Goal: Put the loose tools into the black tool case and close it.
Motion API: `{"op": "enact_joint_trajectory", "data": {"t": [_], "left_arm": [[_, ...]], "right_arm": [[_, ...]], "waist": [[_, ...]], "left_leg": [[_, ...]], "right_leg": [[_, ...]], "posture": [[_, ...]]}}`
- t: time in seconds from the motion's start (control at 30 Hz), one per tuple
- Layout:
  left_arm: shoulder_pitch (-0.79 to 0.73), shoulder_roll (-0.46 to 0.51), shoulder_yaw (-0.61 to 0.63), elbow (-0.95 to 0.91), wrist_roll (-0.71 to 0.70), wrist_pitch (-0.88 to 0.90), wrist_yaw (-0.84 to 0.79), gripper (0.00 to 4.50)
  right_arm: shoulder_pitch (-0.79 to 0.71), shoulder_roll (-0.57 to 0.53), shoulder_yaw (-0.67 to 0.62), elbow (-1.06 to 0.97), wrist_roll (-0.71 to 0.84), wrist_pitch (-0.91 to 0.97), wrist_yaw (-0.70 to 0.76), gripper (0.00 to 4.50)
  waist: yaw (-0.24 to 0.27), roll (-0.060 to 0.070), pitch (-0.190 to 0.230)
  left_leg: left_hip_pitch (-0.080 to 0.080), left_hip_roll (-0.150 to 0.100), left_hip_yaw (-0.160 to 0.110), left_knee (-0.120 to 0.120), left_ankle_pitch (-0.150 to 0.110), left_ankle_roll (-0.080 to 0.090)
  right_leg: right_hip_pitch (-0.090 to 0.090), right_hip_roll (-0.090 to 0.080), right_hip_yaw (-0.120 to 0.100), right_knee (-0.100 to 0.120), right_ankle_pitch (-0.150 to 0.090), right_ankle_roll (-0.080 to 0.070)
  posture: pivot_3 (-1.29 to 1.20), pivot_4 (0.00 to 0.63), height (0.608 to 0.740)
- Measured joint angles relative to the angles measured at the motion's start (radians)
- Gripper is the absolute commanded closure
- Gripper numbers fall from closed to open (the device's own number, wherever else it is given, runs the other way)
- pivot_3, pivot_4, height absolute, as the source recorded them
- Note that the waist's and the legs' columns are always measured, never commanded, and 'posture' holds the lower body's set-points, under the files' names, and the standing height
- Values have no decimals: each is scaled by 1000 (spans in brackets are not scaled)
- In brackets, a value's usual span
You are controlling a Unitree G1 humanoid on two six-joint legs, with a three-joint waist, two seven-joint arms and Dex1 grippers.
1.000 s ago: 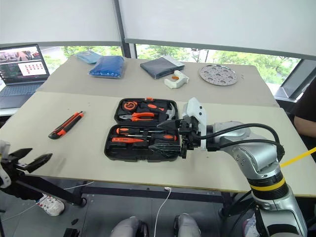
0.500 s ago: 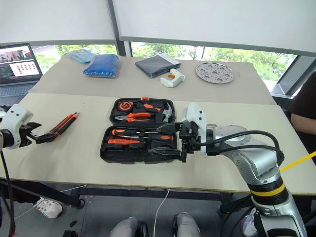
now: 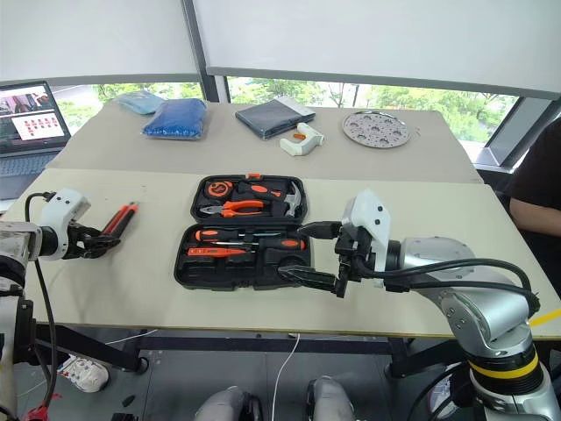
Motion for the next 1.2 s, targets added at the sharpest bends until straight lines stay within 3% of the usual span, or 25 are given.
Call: {"op": "enact_joint_trajectory", "data": {"t": [0.13,0.27,0.37,0.47,0.6,0.77,0.8,1.03,1.2], "left_arm": [[-6,-8,20,-51,-49,11,-159,2755],[68,-9,17,-496,-184,104,-411,2755],[184,-14,-31,-855,-246,164,-489,2755],[257,-14,-107,-1044,-277,196,-548,2755],[281,-17,-193,-1156,-272,156,-587,2755],[258,-85,-295,-1108,-212,82,-586,2755],[248,-100,-317,-1083,-201,69,-586,2255],[172,-138,-340,-970,-165,31,-567,53],[171,-143,-339,-961,-172,6,-576,53]], "right_arm": [[16,-6,-21,-13,16,4,-15,0],[56,-20,-28,-45,39,20,-22,0],[118,-48,-34,-63,45,27,-15,0],[141,-57,-38,-82,72,31,-16,0],[153,-70,-43,-93,77,34,-25,0],[156,-70,-50,-100,76,33,-59,0],[157,-69,-51,-103,76,33,-67,0],[192,-64,-56,-126,76,33,-111,0],[201,-64,-59,-138,77,33,-130,0]], "waist": [[6,-1,1],[15,-4,2],[11,-4,2],[3,-4,2],[4,-4,2],[13,-4,2],[16,-4,2],[23,-4,2],[24,-4,2]], "left_leg": [[-3,0,-1,2,0,0],[-5,-1,-2,4,-1,1],[-2,-2,-2,4,-2,3],[-1,-1,-2,4,-2,3],[1,0,-2,3,-1,1],[0,0,-2,4,-1,2],[0,0,-2,4,-1,2],[-1,0,-2,4,-1,3],[-1,-1,-2,4,-1,3]], "right_leg": [[-1,0,-1,0,0,0],[-1,-2,-1,-1,3,-5],[2,-2,0,-1,2,-3],[2,0,1,0,0,1],[2,1,4,0,-1,2],[2,0,7,0,1,2],[2,0,6,0,2,2],[2,2,5,-1,1,1],[2,1,5,-1,1,2]], "posture": [[0,150,718],[0,150,718],[0,150,718],[0,150,718],[0,150,718],[0,150,718],[0,150,718],[0,150,718],[0,150,718]]}}
